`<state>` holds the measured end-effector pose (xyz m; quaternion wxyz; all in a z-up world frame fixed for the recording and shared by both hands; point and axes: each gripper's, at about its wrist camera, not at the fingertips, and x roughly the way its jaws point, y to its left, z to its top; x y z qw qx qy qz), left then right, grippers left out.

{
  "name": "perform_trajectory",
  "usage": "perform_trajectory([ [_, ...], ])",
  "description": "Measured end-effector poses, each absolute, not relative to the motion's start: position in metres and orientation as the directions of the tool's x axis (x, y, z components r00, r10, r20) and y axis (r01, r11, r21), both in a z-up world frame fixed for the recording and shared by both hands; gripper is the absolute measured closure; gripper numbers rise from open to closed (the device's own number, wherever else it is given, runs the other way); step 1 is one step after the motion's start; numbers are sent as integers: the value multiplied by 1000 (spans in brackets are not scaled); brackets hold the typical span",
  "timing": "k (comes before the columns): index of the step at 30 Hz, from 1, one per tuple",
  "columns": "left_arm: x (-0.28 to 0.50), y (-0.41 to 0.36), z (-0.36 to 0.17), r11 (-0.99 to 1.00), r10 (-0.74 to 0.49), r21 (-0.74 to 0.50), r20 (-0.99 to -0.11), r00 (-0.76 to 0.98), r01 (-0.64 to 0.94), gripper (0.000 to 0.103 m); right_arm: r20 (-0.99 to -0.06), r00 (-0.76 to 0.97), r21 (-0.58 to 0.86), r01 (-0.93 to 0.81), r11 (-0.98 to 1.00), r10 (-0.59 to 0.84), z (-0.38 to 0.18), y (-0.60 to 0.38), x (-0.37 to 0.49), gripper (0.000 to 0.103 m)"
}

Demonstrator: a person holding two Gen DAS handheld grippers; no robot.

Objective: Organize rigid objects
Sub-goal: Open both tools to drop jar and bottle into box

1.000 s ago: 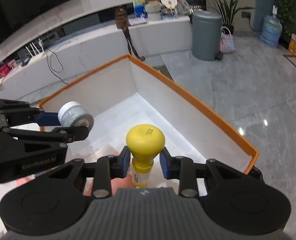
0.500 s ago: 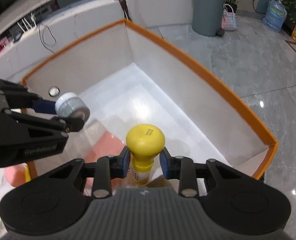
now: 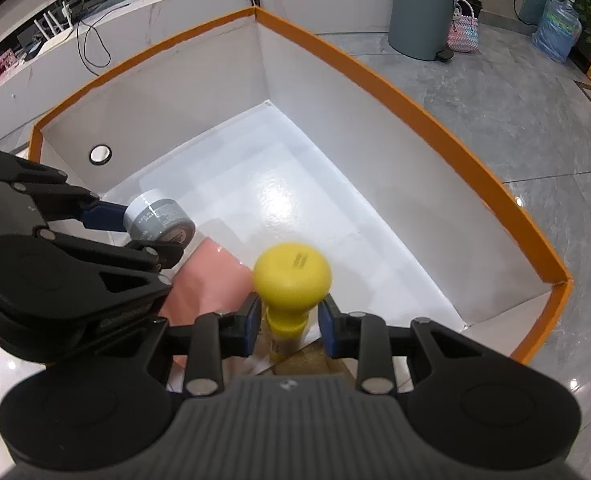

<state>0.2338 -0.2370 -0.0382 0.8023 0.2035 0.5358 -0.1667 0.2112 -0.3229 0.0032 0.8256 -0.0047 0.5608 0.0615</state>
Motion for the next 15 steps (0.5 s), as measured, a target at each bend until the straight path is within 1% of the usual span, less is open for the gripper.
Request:
perform_trajectory([
  [2,234,-239,-39,857,-47,157,-924,379,491,59,-929,360,50,-108,993,86,1,-320,213,69],
  [3,234,-239,-39,856,-48,159,-923,382,492,55,-930,360,43,-107,993,79,1,-319,213,66],
  [4,236,-239,-39,857,-41,165,-923,384,487,47,-929,362,38,-107,993,75,0,-318,214,64],
  [7,237,-237,-36,862,-37,174,-915,401,476,37,-927,369,29,-101,995,64,0,-317,214,62],
  [9,238,-235,-34,868,-48,162,-914,403,469,37,-925,374,30,-94,995,63,1,-318,215,61],
  [15,235,-231,-24,900,-80,126,-893,443,417,35,-904,427,10,-46,999,29,11,-324,214,48],
])
